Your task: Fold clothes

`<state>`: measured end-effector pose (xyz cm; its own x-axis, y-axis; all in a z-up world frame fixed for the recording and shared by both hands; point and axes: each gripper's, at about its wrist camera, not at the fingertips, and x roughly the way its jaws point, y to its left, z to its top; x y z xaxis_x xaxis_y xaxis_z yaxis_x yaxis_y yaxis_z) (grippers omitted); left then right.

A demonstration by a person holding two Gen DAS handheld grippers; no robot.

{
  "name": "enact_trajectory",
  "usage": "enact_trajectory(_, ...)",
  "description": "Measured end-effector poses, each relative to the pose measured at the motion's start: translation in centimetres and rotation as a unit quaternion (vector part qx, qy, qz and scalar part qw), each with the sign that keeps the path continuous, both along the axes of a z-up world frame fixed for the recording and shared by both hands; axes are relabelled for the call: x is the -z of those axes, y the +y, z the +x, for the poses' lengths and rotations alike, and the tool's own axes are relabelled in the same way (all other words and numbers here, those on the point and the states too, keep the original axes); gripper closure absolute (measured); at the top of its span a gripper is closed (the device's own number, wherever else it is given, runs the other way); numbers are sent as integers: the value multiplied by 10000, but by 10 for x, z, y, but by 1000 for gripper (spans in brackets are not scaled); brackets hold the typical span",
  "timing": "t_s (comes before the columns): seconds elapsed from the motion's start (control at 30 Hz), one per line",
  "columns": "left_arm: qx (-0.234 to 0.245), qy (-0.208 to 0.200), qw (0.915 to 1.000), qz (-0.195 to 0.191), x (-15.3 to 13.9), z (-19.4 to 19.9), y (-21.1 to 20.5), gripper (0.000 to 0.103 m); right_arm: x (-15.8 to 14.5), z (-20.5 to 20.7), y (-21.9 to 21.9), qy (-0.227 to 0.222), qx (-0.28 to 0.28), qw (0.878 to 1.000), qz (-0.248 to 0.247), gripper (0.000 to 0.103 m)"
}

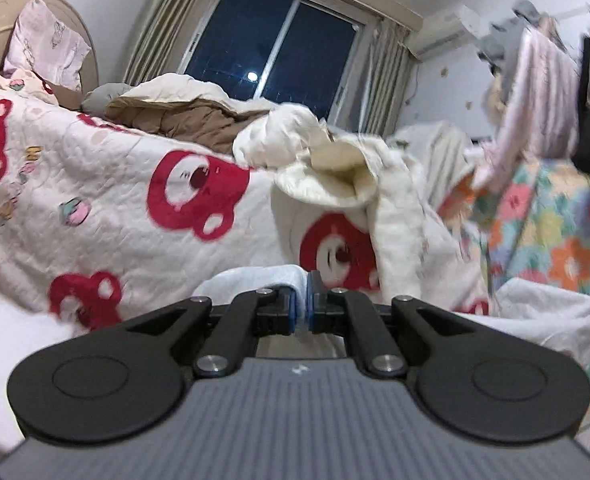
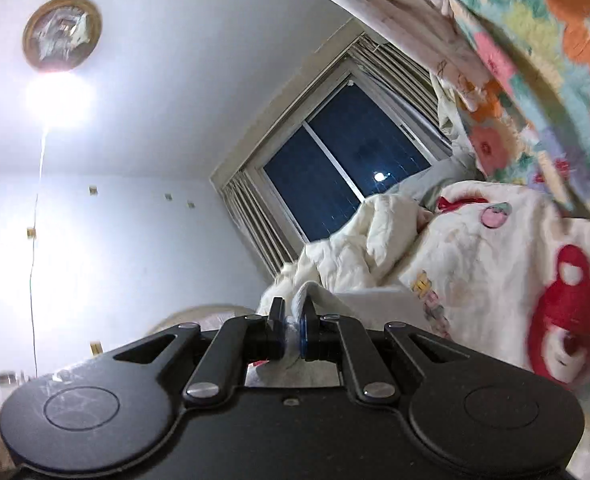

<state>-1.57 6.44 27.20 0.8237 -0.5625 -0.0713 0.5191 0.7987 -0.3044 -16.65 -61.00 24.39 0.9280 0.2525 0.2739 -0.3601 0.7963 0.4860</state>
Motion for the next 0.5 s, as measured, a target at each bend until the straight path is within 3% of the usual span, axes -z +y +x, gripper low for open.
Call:
enact_trajectory(0.1, -65, 815, 9956, 456, 66, -40, 9, 98, 61, -46, 9, 645, 121, 9977, -173, 95)
enact_trajectory(0.17, -46, 1826, 9795, 847, 130, -44, 2, 98, 117, -56, 4, 1330, 336, 9905, 77, 95)
enact_trajectory(0.23, -158, 2670, 9550, 1283, 198, -40, -7, 99, 173, -67, -1, 2006, 550, 9776, 327, 98)
enact_trajectory(0.3, -285, 3223, 9317, 1651, 260, -35, -11, 100, 230, -77, -5, 2671, 760, 9589, 575, 100)
enact_trajectory(0.37, -212, 3819, 9088, 1668, 305, -26, -9, 100, 286, -88, -10, 3320, 966, 9347, 819, 100)
enact_trajectory(0.43, -268, 4225, 8893, 1731, 332, -22, -8, 100, 342, -98, -15, 3950, 1166, 9051, 1059, 100)
enact_trajectory(0.5, -300, 4236, 8869, 1819, 333, -18, -13, 100, 365, -97, -8, 4321, 1142, 8897, 936, 100)
